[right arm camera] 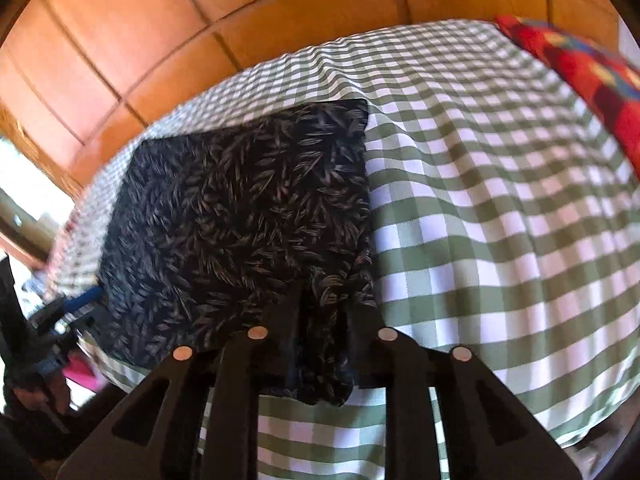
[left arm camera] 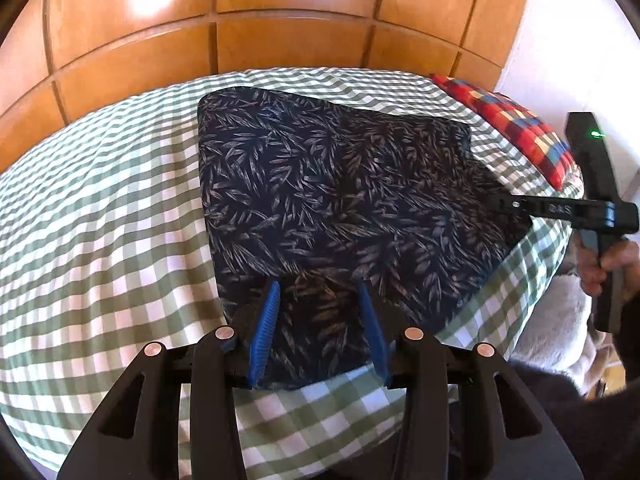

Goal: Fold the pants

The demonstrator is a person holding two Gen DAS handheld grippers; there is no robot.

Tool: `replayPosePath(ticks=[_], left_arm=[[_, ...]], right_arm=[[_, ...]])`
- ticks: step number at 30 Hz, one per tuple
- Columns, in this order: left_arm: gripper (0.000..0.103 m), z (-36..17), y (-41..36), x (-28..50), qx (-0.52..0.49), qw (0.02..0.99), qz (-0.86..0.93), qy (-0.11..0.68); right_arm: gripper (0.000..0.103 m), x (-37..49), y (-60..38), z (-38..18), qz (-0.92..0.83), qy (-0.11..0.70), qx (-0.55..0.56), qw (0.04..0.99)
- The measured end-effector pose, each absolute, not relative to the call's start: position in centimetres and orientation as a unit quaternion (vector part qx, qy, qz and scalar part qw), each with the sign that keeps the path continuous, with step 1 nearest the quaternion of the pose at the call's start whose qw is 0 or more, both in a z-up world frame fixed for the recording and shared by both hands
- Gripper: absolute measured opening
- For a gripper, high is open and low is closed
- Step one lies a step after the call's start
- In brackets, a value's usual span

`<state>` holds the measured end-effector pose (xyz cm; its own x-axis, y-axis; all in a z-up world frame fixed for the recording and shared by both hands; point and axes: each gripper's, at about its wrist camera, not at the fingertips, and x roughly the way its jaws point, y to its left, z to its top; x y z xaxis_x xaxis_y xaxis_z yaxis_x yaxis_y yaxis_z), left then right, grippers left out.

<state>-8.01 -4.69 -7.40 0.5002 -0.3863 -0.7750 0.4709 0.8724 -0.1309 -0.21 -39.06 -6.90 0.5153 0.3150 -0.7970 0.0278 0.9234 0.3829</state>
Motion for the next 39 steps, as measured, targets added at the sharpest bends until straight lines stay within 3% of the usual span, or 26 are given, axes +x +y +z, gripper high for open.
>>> replayPosePath(ticks=[6,11,14,20,25,29,34,37,39], left_arm=[[0.040,-5.3,-3.0,-7.2,-0.003,0.876,-0.254,0.410],[0.040,-4.6,-2.7,-5.4,-0.002,0.889,-0.219,0.402],[0.040,-5.2,-3.1,-4.6,0.016,0.888,-0.200,0.413],[0.041,-7.8,-4.9,-4.9,0.054,0.878,-0.187,0.437],[0.044,-7.5,-4.9,-5.0,0.039,0.880,-0.185,0.437],[0.055,-7.1,-4.8,-5.2,0.042,0.884,-0.179,0.430],[0.055,-6.7,-4.0,-5.3,0.031,0.889,-0.169,0.424],[0.055,-6.7,-3.7,-5.1,0.027,0.890,-0.165,0.424],[0.063,-6.7,-3.5,-5.1,0.024,0.890,-0.164,0.424]], right_arm=[[0.059,1.3,-41.3,-4.2,0.076,0.435,0.232,0.867],[0.058,5.7,-42.5,-5.0,0.028,0.434,0.259,0.862],[0.026,8.2,-42.1,-6.1,0.025,0.447,0.269,0.853],[0.022,10.5,-40.2,-7.0,-0.025,0.459,0.185,0.869],[0.027,10.0,-39.9,-7.2,-0.036,0.453,0.163,0.876],[0.052,9.1,-40.2,-6.4,-0.055,0.449,0.165,0.876],[0.053,6.8,-39.9,-5.3,-0.021,0.446,0.174,0.878],[0.060,5.8,-39.4,-5.3,0.017,0.453,0.177,0.873],[0.063,5.1,-39.1,-5.6,0.038,0.459,0.174,0.870]])
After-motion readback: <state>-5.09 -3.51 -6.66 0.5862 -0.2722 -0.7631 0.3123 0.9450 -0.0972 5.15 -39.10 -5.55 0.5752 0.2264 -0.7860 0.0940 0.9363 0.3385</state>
